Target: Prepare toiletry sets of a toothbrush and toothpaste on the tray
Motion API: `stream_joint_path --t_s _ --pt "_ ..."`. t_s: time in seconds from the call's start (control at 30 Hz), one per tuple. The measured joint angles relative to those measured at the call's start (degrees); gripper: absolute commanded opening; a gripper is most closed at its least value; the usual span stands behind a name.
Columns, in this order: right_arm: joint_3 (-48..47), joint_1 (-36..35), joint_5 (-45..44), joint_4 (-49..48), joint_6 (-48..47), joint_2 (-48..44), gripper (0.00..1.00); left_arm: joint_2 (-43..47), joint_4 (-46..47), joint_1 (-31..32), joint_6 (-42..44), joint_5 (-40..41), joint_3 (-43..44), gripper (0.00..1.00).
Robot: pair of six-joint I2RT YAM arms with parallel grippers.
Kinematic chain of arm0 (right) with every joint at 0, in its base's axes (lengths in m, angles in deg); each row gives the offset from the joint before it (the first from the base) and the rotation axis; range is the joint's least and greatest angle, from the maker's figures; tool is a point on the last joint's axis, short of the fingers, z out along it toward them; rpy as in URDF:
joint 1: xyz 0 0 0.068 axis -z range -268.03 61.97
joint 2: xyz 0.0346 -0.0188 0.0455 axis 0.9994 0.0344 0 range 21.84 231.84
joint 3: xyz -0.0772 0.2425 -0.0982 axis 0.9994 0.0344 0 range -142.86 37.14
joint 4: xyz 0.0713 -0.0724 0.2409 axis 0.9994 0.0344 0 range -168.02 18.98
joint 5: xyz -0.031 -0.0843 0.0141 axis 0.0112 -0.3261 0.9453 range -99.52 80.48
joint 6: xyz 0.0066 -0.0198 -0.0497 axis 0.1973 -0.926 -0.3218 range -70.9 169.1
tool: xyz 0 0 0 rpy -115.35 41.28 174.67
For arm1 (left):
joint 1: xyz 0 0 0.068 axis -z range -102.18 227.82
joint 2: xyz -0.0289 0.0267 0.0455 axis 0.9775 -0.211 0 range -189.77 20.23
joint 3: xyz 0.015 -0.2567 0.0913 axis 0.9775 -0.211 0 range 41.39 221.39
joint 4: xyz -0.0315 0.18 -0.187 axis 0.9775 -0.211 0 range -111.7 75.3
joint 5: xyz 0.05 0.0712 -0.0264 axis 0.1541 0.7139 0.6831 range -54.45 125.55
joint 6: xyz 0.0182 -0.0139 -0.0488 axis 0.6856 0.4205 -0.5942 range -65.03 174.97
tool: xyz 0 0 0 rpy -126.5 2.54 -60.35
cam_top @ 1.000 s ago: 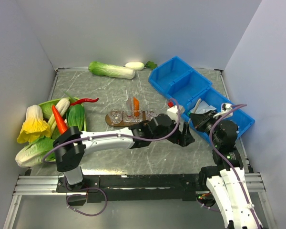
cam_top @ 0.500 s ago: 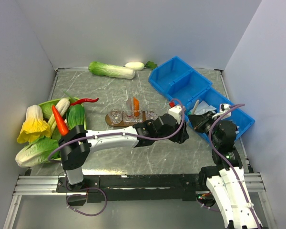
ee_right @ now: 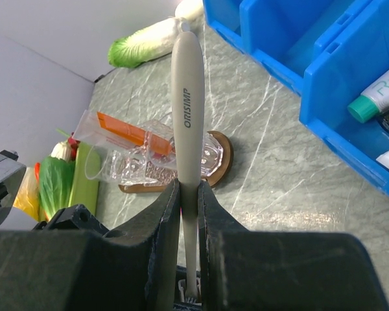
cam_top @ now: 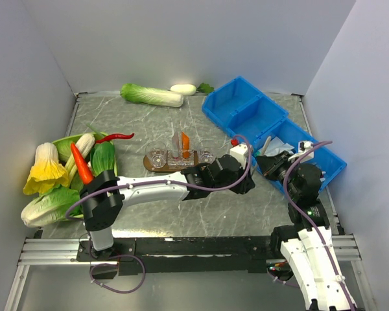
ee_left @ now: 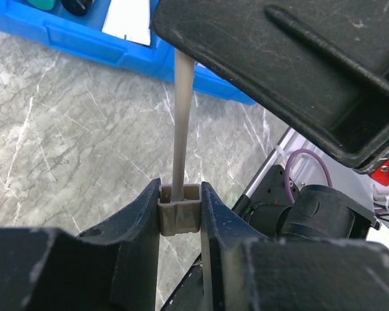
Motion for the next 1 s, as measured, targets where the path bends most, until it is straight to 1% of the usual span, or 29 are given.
stream_joint_path --t_s 0.03,0.07,0.13,0.17,0.23,0.33,0.43,0.57,0.73,0.8,0.83,1.0 --pt "0.0 0.0 0.0 0.1 -0.2 0.1 0.30 0.0 0.0 0.0 0.0 -0.2 0.0 0.01" --pt "0.0 0.0 0.0 0.2 -0.4 0.1 0.45 0.0 -0.2 0.0 0.0 -0.4 0.0 0.01" --pt "-0.1 0.0 -0.2 1.1 -1.6 0.2 0.59 0.0 -0.5 0.0 -0.1 -0.9 0.0 0.01" --pt "-0.1 0.0 -0.4 1.7 -2.3 0.2 0.70 0.0 -0.7 0.0 -0.2 -1.3 0.0 0.01" --pt "-0.7 0.0 -1.1 3.9 -4.0 -0.2 0.80 0.2 -1.0 -0.2 -1.0 -2.4 -0.1 0.01" --pt "-2.6 0.0 -1.7 7.2 -6.4 -1.1 0.85 1.6 -0.7 -0.7 -3.6 -4.1 -1.6 0.01" --pt "-5.1 0.0 -1.6 9.7 -7.9 -1.7 0.85 4.8 0.6 -1.0 -7.0 -4.9 -5.3 0.01" --pt "-5.8 -0.2 -0.7 10.3 -7.8 -3.4 0.79 9.1 3.1 -1.3 -11.4 -4.9 -11.1 0.01" --pt "-4.8 -1.9 0.4 10.1 -6.5 -3.3 0.73 10.8 5.0 -1.3 -15.0 -3.1 -14.4 0.01" --pt "-4.5 -3.4 0.5 9.7 -6.0 -2.5 0.73 10.8 5.1 -1.3 -15.7 -2.2 -14.7 0.01" --pt "-4.4 -4.5 0.5 9.3 -5.7 -2.0 0.75 10.8 5.1 -1.3 -15.9 -1.7 -14.9 0.01" --pt "-3.7 -11.5 -0.8 7.2 -4.6 2.1 0.78 11.1 5.1 -1.3 -16.2 0.1 -14.9 0.01"
